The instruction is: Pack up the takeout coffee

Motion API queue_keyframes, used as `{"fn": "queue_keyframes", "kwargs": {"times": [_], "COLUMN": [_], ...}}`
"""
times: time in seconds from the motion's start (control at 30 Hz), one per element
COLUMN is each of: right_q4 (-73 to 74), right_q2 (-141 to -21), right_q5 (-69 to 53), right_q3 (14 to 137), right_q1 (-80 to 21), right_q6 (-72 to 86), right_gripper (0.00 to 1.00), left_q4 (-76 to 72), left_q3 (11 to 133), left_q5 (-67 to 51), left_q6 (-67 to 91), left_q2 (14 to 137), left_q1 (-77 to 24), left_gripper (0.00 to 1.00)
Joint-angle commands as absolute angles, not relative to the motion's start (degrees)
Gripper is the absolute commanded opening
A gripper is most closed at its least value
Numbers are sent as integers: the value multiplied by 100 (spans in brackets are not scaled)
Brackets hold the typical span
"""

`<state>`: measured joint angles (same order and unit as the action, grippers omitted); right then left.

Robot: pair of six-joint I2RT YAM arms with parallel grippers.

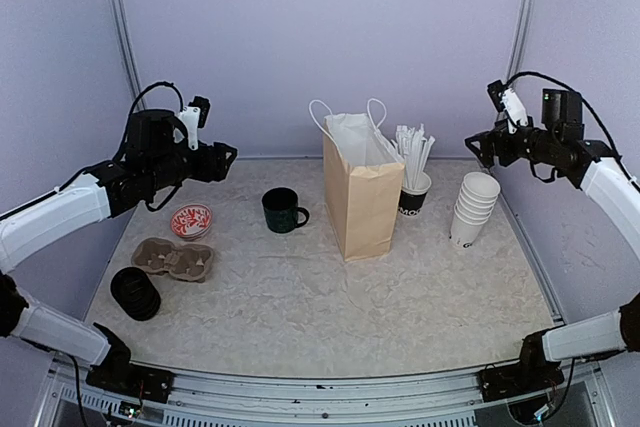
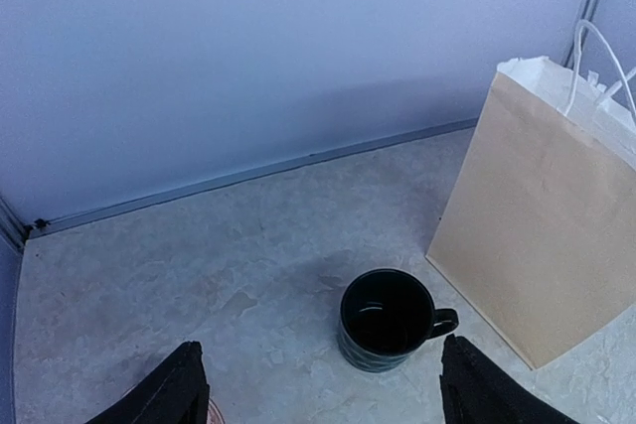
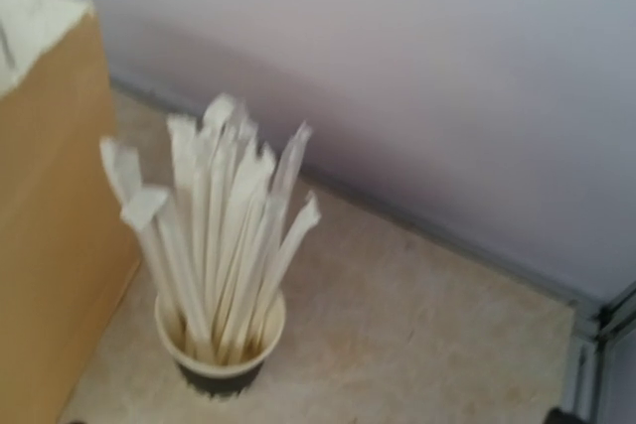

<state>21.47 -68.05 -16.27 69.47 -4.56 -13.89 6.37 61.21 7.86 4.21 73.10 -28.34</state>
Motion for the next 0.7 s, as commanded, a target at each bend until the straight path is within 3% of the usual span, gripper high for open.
{"fn": "queue_keyframes", "kwargs": {"times": [0.0,0.13,0.27,0.33,0.67], "right_q4": [2659,3229,4266,4823,5738], "right_q2": [-6960,-7157,-7720,-8054,-8668], "right_q5": [-1965,-2116,-2119,-2129,-1488], "right_q3": [7069,7266,7806,8087,8488], "right_q1": [-352,-351,-371,-377,-507], "right_q6": [-1880,-2460,-2942,-3123,-3331], "right_gripper": [99,93,67,60,51], "left_q4": [249,132,115,107,25], "left_q3": [5903,5750,5721,5716,5679], "left_q5": [39,-272,-526,-595,-650], "left_q6": [479,502,500,499,462], "left_q2": [7395,7439,7522,7563,7636], "left_q1": [-2757,-2734,-2727,-2727,-2732], "left_gripper": [79,77,75,74,74]}}
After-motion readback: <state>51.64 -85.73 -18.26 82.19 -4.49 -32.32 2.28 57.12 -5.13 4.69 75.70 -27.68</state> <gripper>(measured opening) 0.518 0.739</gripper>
